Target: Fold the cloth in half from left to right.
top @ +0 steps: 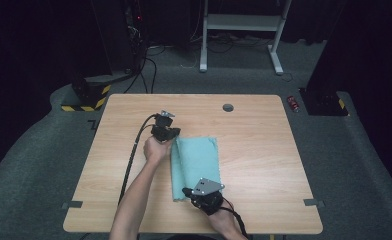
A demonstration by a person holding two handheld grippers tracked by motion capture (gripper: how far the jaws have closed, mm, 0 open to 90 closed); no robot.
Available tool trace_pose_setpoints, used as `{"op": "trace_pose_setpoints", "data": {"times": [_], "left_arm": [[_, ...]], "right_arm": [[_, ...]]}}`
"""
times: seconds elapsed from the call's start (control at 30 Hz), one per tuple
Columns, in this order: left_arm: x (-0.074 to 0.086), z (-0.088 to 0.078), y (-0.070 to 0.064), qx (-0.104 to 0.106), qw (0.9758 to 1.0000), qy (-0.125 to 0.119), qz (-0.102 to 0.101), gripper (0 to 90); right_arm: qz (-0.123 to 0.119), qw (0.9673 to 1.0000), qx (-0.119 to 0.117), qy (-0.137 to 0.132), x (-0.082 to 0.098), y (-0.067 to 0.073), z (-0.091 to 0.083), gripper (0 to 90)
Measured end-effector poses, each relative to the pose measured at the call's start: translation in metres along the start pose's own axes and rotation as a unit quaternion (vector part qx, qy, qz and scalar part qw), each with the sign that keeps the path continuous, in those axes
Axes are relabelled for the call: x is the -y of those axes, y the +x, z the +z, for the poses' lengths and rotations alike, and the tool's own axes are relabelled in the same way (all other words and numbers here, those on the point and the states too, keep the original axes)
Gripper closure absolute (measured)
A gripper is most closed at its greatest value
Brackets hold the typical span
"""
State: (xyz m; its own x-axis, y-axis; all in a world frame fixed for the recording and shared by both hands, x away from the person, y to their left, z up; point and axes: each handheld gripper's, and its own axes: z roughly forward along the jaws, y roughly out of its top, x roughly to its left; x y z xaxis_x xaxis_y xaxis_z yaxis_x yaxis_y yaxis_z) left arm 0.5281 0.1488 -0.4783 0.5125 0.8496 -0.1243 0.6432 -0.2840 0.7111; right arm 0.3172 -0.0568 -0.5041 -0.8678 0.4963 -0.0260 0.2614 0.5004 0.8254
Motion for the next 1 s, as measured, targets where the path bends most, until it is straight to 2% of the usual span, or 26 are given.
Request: {"op": "trace_pose_setpoints", "data": {"times": [0.07, 0.17, 0.2, 0.27, 0.4, 0.63, 0.8, 1.0], "left_arm": [[-0.003, 0.002, -0.004, 0.001, 1.0, -0.002, 0.004, 89.3], [-0.007, 0.006, -0.014, -0.007, 0.9994, 0.003, 0.035, 89.2], [-0.009, 0.007, -0.016, -0.005, 0.9993, 0.001, 0.038, 89.2], [-0.01, 0.011, -0.018, 0.003, 0.9994, 0.0, 0.036, 89.3], [-0.011, 0.02, -0.024, 0.013, 0.9994, 0.002, 0.032, 89.3], [-0.016, 0.024, -0.032, 0.023, 0.9992, -0.001, 0.032, 89.2], [-0.021, 0.031, -0.042, 0.024, 0.9985, 0.003, 0.048, 89.2], [-0.022, 0.043, -0.053, 0.035, 0.9979, 0.009, 0.053, 89.2]], "right_arm": [[0.002, 1.0, 0.004, 0.003, 0.002, -0.003, -0.003, 90.0], [0.007, 0.9999, 0.01, 0.003, 0.006, -0.007, -0.008, 90.0], [0.009, 0.9999, 0.012, 0.005, 0.008, -0.008, -0.01, 90.0], [0.008, 0.9997, 0.02, 0.009, 0.012, -0.01, -0.013, 90.0], [0.022, 0.9993, 0.027, 0.014, 0.019, -0.014, -0.018, 90.0], [0.027, 0.9989, 0.034, 0.016, 0.026, -0.019, -0.025, 89.9], [0.036, 0.9985, 0.039, 0.015, 0.033, -0.025, -0.033, 89.9], [0.046, 0.9976, 0.047, 0.023, 0.042, -0.031, -0.042, 89.9]]}}
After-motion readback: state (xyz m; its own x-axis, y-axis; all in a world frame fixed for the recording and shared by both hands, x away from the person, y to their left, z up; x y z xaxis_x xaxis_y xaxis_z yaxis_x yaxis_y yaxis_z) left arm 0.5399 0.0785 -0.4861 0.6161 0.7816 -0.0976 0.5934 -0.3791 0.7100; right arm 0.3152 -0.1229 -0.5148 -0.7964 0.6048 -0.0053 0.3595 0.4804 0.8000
